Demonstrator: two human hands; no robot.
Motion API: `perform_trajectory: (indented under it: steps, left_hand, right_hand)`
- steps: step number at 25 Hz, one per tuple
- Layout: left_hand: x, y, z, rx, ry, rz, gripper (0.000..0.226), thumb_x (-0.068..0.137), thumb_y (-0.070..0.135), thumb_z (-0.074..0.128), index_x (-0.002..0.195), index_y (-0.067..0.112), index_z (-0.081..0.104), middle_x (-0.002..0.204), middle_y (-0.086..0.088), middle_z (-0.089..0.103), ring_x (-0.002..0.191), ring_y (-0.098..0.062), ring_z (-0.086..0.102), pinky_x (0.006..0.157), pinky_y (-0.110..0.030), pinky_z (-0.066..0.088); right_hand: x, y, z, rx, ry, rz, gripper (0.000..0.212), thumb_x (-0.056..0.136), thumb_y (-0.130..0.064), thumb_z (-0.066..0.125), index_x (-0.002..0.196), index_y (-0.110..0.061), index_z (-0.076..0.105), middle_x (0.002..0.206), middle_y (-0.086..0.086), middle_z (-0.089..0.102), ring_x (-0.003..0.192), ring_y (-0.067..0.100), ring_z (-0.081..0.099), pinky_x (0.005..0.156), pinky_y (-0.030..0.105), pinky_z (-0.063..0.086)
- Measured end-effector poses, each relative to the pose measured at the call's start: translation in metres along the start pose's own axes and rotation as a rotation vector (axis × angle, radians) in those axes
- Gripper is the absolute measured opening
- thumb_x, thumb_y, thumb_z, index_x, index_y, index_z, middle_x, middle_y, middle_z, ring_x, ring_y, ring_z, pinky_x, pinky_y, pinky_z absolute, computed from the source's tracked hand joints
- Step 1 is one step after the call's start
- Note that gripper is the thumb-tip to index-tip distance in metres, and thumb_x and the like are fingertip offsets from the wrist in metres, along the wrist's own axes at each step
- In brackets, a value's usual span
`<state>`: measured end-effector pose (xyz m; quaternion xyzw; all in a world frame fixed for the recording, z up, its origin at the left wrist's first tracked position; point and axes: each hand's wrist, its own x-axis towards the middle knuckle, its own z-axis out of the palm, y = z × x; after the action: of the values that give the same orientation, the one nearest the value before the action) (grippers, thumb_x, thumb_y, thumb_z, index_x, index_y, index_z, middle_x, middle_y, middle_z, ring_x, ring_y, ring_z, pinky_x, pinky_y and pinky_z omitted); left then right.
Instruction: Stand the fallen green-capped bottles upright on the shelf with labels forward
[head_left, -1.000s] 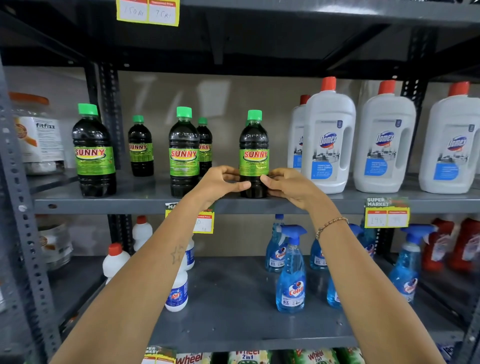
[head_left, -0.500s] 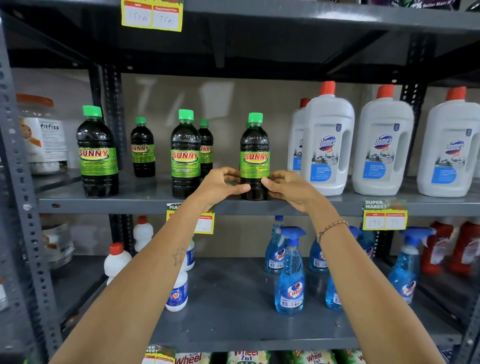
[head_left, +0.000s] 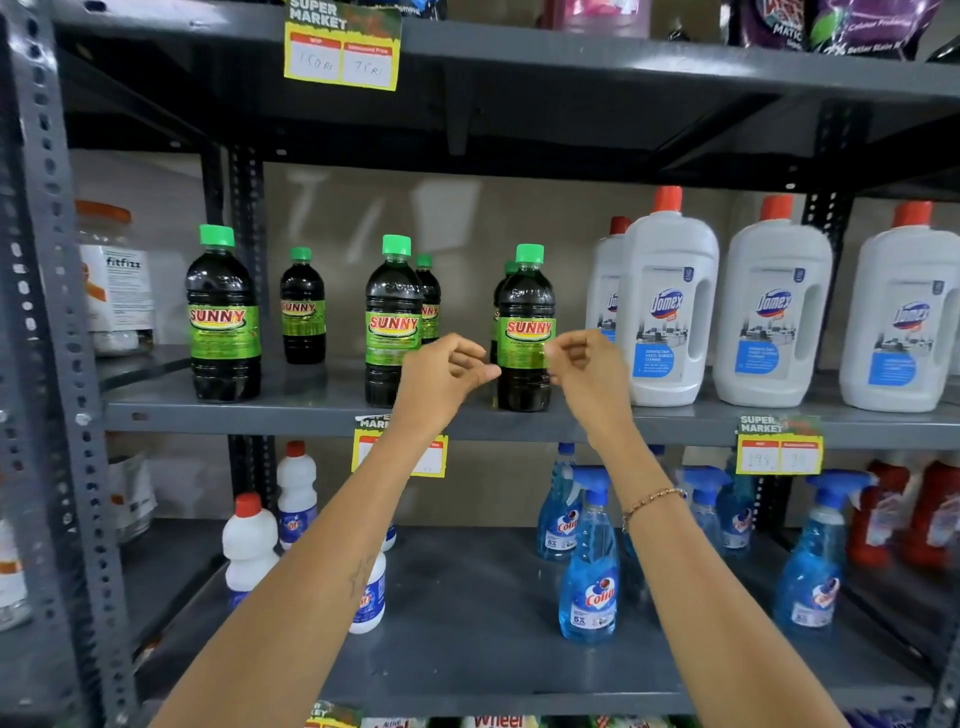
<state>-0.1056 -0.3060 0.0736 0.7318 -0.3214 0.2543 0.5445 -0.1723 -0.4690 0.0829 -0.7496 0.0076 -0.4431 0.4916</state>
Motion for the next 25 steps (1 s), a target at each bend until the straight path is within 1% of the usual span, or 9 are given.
perform_trajectory:
  steps: [3,5,6,8,10,11,14,18,25]
  left_hand:
    - [-0.008,-0.006,-0.029,-0.025,0.371,0.199,0.014,0.08,0.022,0.075,0.084,0.011,0.068,0.079,0.003,0.065,0.067,-0.002,0.06,0.066,-0.011,0.044]
    - [-0.008,-0.017,-0.057,0.013,0.536,0.225,0.021,0.085,0.028,0.071,0.091,0.01,0.065,0.092,-0.005,0.062,0.075,-0.009,0.059,0.066,-0.008,0.041]
    - [-0.007,-0.023,-0.069,0.023,0.527,0.15,0.028,0.086,0.033,0.069,0.099,0.009,0.063,0.101,-0.006,0.06,0.08,-0.012,0.059,0.065,-0.008,0.04]
    - [-0.004,-0.037,-0.087,0.109,0.293,-0.107,0.045,0.087,0.039,0.064,0.119,0.008,0.056,0.115,0.001,0.056,0.093,-0.01,0.056,0.068,-0.011,0.036]
    - [-0.002,-0.048,-0.089,0.222,0.004,-0.23,0.05,0.089,0.04,0.062,0.126,0.008,0.053,0.114,0.003,0.058,0.098,-0.009,0.053,0.076,-0.016,0.035]
    - [-0.002,-0.054,-0.09,0.244,-0.065,-0.225,0.049,0.089,0.041,0.061,0.125,0.009,0.055,0.114,0.001,0.062,0.099,-0.01,0.056,0.078,-0.02,0.037]
    - [0.001,-0.061,-0.092,0.18,-0.087,-0.189,0.045,0.088,0.039,0.063,0.123,0.011,0.059,0.115,-0.003,0.067,0.103,-0.015,0.061,0.083,-0.023,0.044]
    - [0.001,-0.057,-0.09,0.16,-0.116,-0.156,0.045,0.088,0.037,0.064,0.124,0.01,0.058,0.117,-0.004,0.066,0.102,-0.014,0.061,0.087,-0.025,0.047]
    - [-0.005,-0.054,-0.093,0.152,-0.136,-0.116,0.049,0.087,0.038,0.064,0.126,0.008,0.057,0.121,-0.006,0.065,0.103,-0.012,0.06,0.086,-0.02,0.043]
  right_hand:
    - [-0.012,-0.024,0.037,0.063,-0.159,-0.102,0.017,0.089,-0.011,0.064,0.081,-0.025,0.059,0.073,-0.002,0.064,0.073,0.023,0.068,0.077,0.04,0.06]
    - [-0.015,-0.033,0.065,0.062,-0.25,-0.09,0.007,0.089,-0.013,0.065,0.095,-0.017,0.064,0.084,-0.001,0.066,0.083,0.02,0.066,0.082,0.035,0.058]
    - [-0.016,-0.038,0.074,0.045,-0.29,-0.053,0.022,0.089,-0.016,0.066,0.11,-0.012,0.063,0.097,0.0,0.066,0.093,0.019,0.065,0.084,0.028,0.055]
    - [-0.018,-0.038,0.092,0.065,-0.42,0.084,0.048,0.09,-0.018,0.066,0.133,-0.006,0.049,0.118,-0.001,0.058,0.108,0.015,0.058,0.088,0.022,0.046]
    - [-0.019,-0.034,0.099,0.082,-0.546,0.15,0.05,0.09,-0.015,0.066,0.134,-0.005,0.046,0.122,-0.005,0.055,0.11,0.011,0.054,0.094,0.024,0.045]
    - [-0.018,-0.032,0.103,0.079,-0.581,0.15,0.047,0.089,-0.013,0.066,0.132,-0.005,0.049,0.123,-0.002,0.059,0.11,0.013,0.056,0.096,0.027,0.048]
    - [-0.017,-0.03,0.11,0.095,-0.552,0.13,0.04,0.088,-0.006,0.066,0.127,-0.003,0.056,0.112,0.006,0.066,0.101,0.017,0.062,0.089,0.029,0.053]
    - [-0.018,-0.025,0.11,0.122,-0.463,0.158,0.046,0.084,-0.005,0.071,0.127,-0.001,0.055,0.109,0.007,0.065,0.101,0.019,0.063,0.089,0.031,0.053]
    - [-0.021,-0.023,0.11,0.097,-0.47,0.172,0.047,0.086,-0.008,0.069,0.13,-0.003,0.053,0.115,0.007,0.066,0.107,0.02,0.063,0.095,0.033,0.052]
